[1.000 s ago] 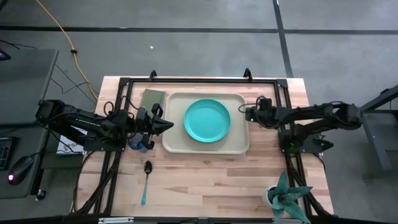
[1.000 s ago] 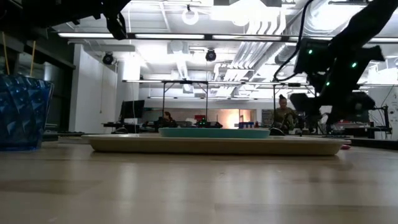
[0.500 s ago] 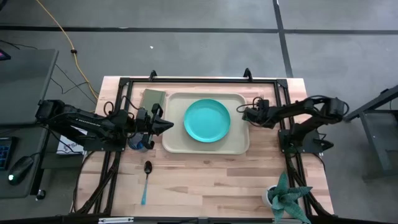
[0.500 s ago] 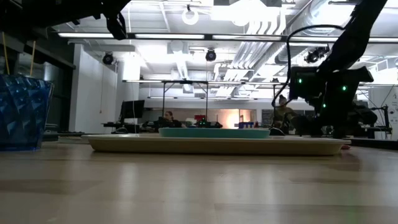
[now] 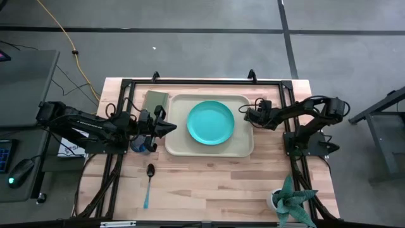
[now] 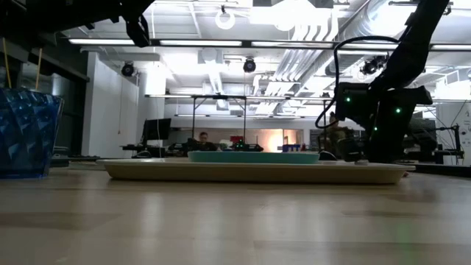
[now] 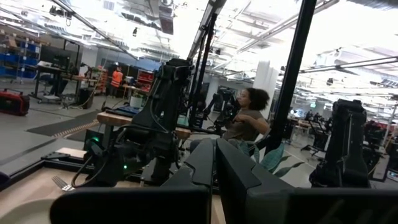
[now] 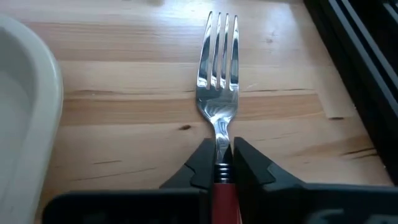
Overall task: Pick and place plate/cup/fork/spoon on tray
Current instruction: Put the pink fork on the left side of the green plate
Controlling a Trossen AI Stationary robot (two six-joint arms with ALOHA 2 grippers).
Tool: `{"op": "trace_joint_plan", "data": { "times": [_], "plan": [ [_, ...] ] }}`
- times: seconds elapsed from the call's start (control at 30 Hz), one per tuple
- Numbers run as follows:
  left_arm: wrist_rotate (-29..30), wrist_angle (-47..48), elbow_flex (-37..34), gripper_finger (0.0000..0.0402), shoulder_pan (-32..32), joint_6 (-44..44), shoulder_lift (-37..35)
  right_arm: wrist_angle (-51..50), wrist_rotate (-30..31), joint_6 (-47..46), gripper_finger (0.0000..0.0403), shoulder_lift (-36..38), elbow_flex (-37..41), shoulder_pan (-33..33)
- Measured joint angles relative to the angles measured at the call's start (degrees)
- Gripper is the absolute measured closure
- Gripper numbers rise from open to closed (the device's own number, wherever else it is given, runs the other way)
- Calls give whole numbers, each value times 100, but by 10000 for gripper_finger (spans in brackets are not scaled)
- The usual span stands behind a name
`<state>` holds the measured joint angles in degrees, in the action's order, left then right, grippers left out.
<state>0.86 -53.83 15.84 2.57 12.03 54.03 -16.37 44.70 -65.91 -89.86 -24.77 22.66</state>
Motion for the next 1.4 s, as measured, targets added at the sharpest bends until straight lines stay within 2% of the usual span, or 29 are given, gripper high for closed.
{"op": "trace_joint_plan", "data": {
  "times": [0.17,0.3,0.57,0.67,0.83,0.93,1.0,1.27,1.4],
  "plan": [
    [0,-1,0,401,2,-4,1,-43,-25,125,364,167,9,-107],
    [0,-1,0,401,2,-13,1,-348,-117,162,389,605,41,-416],
    [0,-1,0,401,2,-15,1,-443,457,253,388,1748,30,-1210],
    [0,1,0,401,2,-17,-1,204,616,728,389,1961,30,-1667],
    [144,13,0,391,2,-20,56,2526,291,2581,389,1844,16,-2373],
    [339,41,0,364,2,-20,172,3737,122,3497,389,1603,-12,-2690],
    [501,43,0,336,4,-19,281,4014,140,3894,389,1376,-203,-2857],
    [1256,47,319,202,4,324,967,3922,213,5102,389,-73,-1894,-3258],
    [1451,47,480,157,2,566,1320,3265,506,5358,389,-725,-2861,-3334]
  ]
}}
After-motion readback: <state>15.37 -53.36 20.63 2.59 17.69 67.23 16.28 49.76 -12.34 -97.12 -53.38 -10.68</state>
